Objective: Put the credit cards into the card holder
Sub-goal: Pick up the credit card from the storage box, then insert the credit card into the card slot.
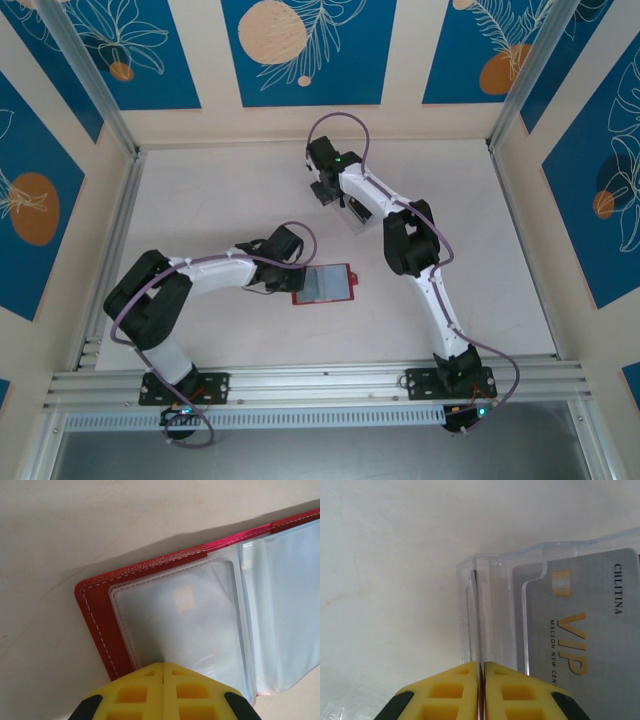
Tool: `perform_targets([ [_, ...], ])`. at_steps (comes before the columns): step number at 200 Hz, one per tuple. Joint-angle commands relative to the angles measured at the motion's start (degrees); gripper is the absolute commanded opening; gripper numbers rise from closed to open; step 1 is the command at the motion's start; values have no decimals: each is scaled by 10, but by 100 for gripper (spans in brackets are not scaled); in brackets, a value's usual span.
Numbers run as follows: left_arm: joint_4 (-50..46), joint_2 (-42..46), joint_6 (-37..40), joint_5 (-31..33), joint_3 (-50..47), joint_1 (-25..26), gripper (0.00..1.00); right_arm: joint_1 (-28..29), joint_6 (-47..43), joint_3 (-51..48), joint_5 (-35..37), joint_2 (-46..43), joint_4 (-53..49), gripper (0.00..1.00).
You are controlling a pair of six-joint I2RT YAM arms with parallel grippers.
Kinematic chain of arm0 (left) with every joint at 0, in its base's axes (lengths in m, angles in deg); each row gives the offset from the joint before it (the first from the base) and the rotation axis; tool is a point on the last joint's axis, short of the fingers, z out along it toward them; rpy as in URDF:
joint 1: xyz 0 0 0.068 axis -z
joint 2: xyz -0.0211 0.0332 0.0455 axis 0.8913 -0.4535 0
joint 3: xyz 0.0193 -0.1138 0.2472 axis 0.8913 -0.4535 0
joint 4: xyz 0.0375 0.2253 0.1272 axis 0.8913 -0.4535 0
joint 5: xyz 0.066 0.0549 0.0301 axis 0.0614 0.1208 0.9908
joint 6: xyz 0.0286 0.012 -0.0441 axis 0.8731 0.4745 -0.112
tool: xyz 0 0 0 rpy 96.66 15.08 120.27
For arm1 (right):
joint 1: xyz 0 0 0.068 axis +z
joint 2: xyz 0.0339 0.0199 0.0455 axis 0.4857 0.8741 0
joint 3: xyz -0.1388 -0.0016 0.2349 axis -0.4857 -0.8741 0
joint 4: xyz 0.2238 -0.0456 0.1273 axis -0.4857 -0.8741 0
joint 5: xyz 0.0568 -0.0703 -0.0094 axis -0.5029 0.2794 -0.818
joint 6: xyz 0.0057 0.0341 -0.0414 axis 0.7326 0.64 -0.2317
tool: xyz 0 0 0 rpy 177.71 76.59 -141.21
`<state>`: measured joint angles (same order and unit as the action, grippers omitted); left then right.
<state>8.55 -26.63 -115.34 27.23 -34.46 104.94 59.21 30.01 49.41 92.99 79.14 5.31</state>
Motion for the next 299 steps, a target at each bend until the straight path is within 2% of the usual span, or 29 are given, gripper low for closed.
perform_targets([
  [1,-29,-20,-9,0,-19,7,1,2,-5,27,-17,4,-16,11],
  [66,-31,-16,-7,-3,-16,7,1,-7,1,55,-48,-22,-39,0],
  [150,-43,9,14,-13,3,6,1,-9,35,-20,-89,-146,-31,0],
  [203,-64,37,32,-9,11,5,2,-8,121,-296,-184,-340,74,0],
  [231,-71,47,40,-5,12,-2,2,-3,193,-458,-272,-438,152,0],
  [263,-71,46,45,-8,14,-6,2,14,257,-620,-325,-503,257,0],
  [299,-71,27,49,-16,21,-6,2,22,331,-752,-384,-524,404,0],
])
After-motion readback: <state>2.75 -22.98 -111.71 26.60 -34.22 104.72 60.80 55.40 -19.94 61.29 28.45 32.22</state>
